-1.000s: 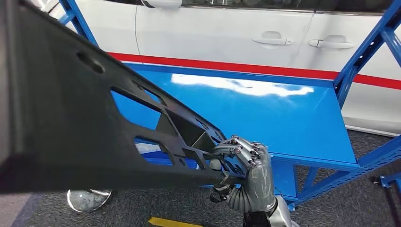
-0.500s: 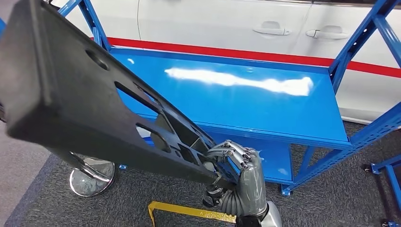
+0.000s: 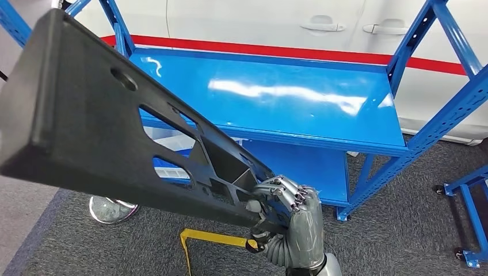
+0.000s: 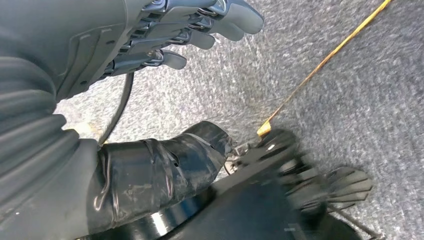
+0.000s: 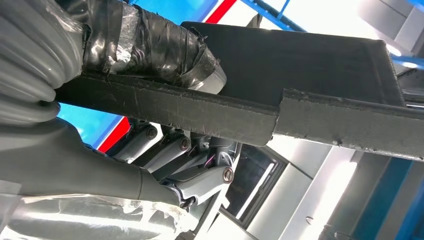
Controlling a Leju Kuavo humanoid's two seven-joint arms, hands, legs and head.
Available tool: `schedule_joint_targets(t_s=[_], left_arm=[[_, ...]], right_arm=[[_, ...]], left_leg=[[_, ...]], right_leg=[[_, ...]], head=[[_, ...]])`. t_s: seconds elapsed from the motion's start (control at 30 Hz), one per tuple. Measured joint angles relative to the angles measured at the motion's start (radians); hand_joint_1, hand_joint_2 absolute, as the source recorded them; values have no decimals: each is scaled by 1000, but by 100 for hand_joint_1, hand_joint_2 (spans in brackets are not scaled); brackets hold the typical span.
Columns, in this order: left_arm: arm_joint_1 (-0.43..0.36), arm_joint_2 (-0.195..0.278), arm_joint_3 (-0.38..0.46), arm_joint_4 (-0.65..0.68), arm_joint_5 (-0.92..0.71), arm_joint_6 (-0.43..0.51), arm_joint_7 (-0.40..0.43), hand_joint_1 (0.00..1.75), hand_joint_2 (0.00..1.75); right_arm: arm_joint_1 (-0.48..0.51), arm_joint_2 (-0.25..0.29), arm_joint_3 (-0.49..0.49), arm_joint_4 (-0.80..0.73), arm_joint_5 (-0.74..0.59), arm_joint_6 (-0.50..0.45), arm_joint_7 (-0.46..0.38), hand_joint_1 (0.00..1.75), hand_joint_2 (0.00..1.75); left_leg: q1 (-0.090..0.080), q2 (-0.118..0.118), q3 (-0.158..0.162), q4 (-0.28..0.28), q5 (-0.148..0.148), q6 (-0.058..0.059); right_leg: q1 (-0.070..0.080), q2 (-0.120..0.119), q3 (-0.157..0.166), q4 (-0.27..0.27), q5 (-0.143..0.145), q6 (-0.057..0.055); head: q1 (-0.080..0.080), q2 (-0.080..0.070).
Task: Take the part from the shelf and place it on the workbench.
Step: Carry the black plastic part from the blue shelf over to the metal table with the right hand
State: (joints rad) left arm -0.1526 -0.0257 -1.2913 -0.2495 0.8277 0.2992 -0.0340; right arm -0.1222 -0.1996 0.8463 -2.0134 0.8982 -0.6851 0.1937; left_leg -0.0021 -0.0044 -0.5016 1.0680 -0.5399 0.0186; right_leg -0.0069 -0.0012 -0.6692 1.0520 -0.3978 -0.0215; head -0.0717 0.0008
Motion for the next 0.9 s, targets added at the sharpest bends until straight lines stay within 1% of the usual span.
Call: schedule_joint_targets(t_s=[0.03, 0.07, 0.1, 0.13, 0.17, 0.2, 0.23, 0.27, 0.3, 0.33, 0.37, 0.4, 0.43, 0.47, 0.5, 0.53, 0.57, 0.6, 0.63, 0.67, 0.7, 0.73, 0.77, 0.8, 0.83, 0.87, 0.9], left_arm=[[-3, 1, 0, 0, -2, -1, 0, 0, 175], [-4, 2, 0, 0, -5, -3, 0, 0, 175], [-4, 2, -1, 0, -8, -4, 0, 0, 175], [-3, 2, -3, 0, -11, -6, 1, 0, 175], [-2, 2, -4, 0, -13, -6, 2, 0, 175], [0, 3, -5, 0, -15, -7, 3, 0, 175], [0, 4, -6, 0, -17, -6, 3, 0, 175], [-1, 5, -6, 0, -21, -6, 5, 0, 175], [-3, 5, -7, 0, -27, -7, 8, 0, 175], [-6, 5, -10, 0, -36, -8, 14, 0, 175], [-11, 4, -13, 0, -47, -9, 21, 0, 175], [-16, 2, -17, 0, -56, -10, 26, 0, 175], [-22, 0, -21, 0, -64, -10, 30, 0, 175], [-29, -4, -25, 0, -69, -8, 31, 0, 175], [-35, -6, -30, 0, -72, -6, 31, 0, 175], [-41, -9, -35, 0, -74, -4, 30, 0, 175], [-45, -12, -39, 0, -76, -4, 29, 0, 175], [-49, -14, -44, 0, -79, -6, 28, 0, 175], [-51, -16, -48, 0, -81, -8, 26, 0, 175], [-52, -17, -51, 0, -82, -10, 24, 0, 175], [-50, -18, -54, 0, -81, -10, 22, 0, 175], [-49, -18, -55, 0, -78, -8, 21, 0, 175], [-47, -19, -55, 0, -71, -7, 21, 0, 175], [-45, -19, -55, 0, -60, -8, 21, 0, 175], [-43, -20, -55, 0, -48, -10, 19, 0, 175], [-40, -20, -55, 0, -34, -16, 14, 0, 175], [-36, -20, -55, 0, -22, -22, 7, 0, 175]], right_arm=[[3, 2, -1, 0, -2, 0, -4, 175, 175], [5, 4, -3, 1, -4, 0, -11, 175, 175], [8, 5, -5, 1, -8, 0, -18, 175, 175], [12, 7, -8, 2, -13, 0, -26, 175, 175], [16, 9, -11, 3, -17, 0, -34, 175, 175], [20, 9, -15, 3, -21, 0, -41, 175, 175], [23, 10, -18, 4, -26, 0, -49, 175, 175], [26, 11, -20, 5, -37, 0, -59, 175, 175], [30, 12, -23, 5, -52, 0, -72, 175, 175], [37, 13, -27, 5, -77, 0, -92, 175, 175], [45, 15, -33, 5, -104, 0, -114, 175, 175], [52, 17, -39, 5, -132, 0, -135, 175, 175], [56, 19, -44, 5, -156, 0, -152, 175, 175], [58, 19, -48, 3, -173, 0, -161, 175, 175], [59, 19, -50, 1, -185, 0, -166, 175, 175], [59, 19, -51, -3, -195, 0, -167, 175, 175], [59, 19, -51, -6, -203, 0, -166, 175, 175], [59, 19, -51, -9, -212, 0, -165, 175, 175], [57, 19, -51, -10, -224, 0, -165, 175, 175], [56, 19, -50, -10, -236, 0, -168, 175, 175], [54, 19, -49, -10, -249, 0, -173, 175, 175], [53, 19, -49, -10, -263, 0, -180, 175, 175], [52, 20, -48, -10, -279, 0, -190, 175, 175], [52, 21, -48, -10, -297, 0, -200, 175, 175], [52, 23, -48, -9, -317, 0, -212, 175, 175], [52, 26, -48, -8, -340, 0, -225, 175, 175], [52, 30, -48, -6, -362, 0, -240, 175, 175]], left_leg=[[-6, -1, 28, -48, -10, 6], [-11, -2, 37, -74, -12, 10], [-13, -2, 32, -82, -2, 13], [-13, 0, 27, -92, 14, 19], [-12, 3, 20, -102, 33, 25], [-9, 7, 10, -112, 51, 30], [-7, 10, -2, -116, 68, 35], [-8, 11, -19, -116, 82, 39], [-8, 12, -37, -113, 93, 41], [-9, 13, -55, -109, 105, 41], [-9, 13, -75, -103, 116, 40], [-8, 13, -95, -96, 126, 39], [-8, 13, -116, -87, 136, 36], [-8, 12, -135, -76, 143, 32], [-9, 12, -152, -62, 148, 28], [-10, 13, -165, -50, 154, 23], [-12, 14, -174, -42, 162, 18], [-12, 15, -180, -38, 172, 13], [-10, 15, -185, -35, 177, 7], [-8, 14, -191, -29, 168, 0], [-5, 13, -199, -8, 138, -8], [-1, 12, -210, 31, 90, -16], [2, 11, -222, 86, 35, -23], [5, 11, -232, 148, -10, -29], [9, 11, -235, 201, -33, -34], [11, 11, -229, 232, -30, -36], [13, 11, -208, 233, -6, -36]], right_leg=[[-2, -1, -2, -4, 11, 6], [-5, -3, -3, -10, 22, 13], [-7, -3, -4, -19, 36, 20], [-9, -1, -5, -25, 42, 26], [-10, 1, -11, -24, 30, 30], [-9, 3, -19, -6, -2, 33], [-11, 3, -29, 35, -55, 33], [-11, 3, -40, 94, -113, 34], [-11, 3, -48, 159, -155, 35], [-10, 3, -48, 214, -173, 36], [-10, 3, -38, 244, -166, 37], [-10, 3, -15, 244, -142, 38], [-11, 2, 25, 212, -120, 38], [-10, 1, 80, 155, -112, 38], [-9, 0, 136, 87, -120, 37], [-7, 0, 177, 29, -138, 34], [-5, 0, 198, -7, -153, 29], [-3, 1, 199, -23, -157, 23], [-4, 0, 189, -23, -152, 16], [-6, 0, 181, -22, -140, 9], [-8, -1, 172, -22, -130, 2], [-9, -3, 160, -23, -118, -4], [-8, -3, 147, -22, -106, -7], [-7, -4, 132, -22, -94, -9], [-6, -4, 116, -20, -82, -10], [-5, -5, 100, -19, -69, -9], [-5, -5, 82, -17, -58, -8]], head=[[0, 0], [-1, 0], [-1, 0], [-2, 0], [-1, 0], [1, 0], [4, 0], [6, 0], [6, 0], [6, 0], [6, 0], [6, 0], [6, 0], [7, 0], [7, 0], [8, 0], [8, 0], [9, 0], [9, 0], [9, 0], [8, 0], [6, 0], [5, 0], [4, 0], [4, 0], [4, 0], [4, 0]])
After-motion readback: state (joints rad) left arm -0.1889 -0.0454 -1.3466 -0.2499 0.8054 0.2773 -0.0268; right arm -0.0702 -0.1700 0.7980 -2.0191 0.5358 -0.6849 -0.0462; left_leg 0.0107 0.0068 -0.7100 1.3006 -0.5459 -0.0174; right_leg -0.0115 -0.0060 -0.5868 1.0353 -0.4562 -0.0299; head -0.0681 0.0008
